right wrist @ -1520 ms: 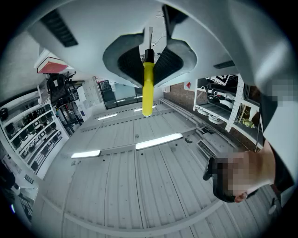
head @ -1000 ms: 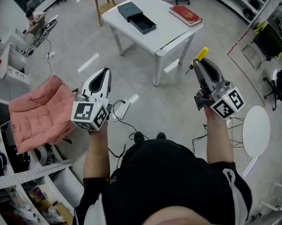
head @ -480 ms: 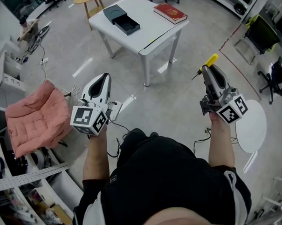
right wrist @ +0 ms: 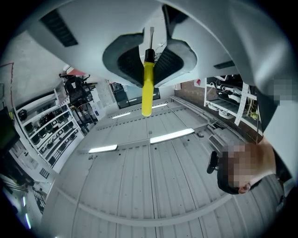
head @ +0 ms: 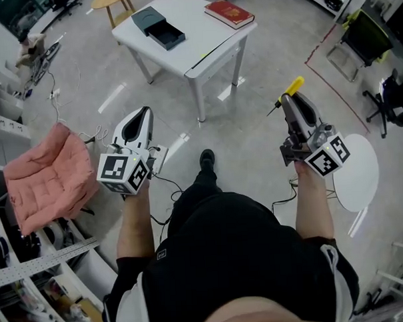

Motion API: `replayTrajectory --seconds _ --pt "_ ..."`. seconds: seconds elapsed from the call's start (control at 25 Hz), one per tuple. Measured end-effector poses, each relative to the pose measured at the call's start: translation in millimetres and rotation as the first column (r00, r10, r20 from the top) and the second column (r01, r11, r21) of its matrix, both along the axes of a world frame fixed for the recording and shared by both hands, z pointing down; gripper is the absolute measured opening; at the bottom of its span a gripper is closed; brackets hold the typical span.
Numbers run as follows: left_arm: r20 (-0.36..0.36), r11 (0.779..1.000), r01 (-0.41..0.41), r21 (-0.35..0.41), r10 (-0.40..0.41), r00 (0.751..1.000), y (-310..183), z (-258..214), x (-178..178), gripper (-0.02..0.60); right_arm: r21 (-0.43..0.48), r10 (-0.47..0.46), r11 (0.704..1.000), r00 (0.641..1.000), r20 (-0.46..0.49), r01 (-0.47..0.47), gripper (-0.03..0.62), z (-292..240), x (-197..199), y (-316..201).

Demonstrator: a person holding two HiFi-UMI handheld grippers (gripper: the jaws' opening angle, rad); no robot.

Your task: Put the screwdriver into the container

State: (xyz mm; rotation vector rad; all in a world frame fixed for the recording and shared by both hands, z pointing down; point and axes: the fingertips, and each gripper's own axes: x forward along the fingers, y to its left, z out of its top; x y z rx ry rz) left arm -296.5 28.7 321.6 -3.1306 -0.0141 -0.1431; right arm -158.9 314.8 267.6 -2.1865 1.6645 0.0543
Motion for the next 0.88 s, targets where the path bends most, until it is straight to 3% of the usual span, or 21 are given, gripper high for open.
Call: replayTrajectory --seconds 0.52,0.88 --pt "0.007 0.999 -0.016 -0.036 0.017 1.000 -33.9 23.2 89.7 0.018 -0.042 0.011 0.999 1.000 0.021 -0.010 0.078 15.8 78.0 -35.5" --pt "0.021 0.999 -0.028 -0.035 0.029 0.999 -82.0 24.8 180.9 0.018 -0.060 0.014 0.998 1.000 0.023 -0.013 0.080 11.8 163.9 -91.3"
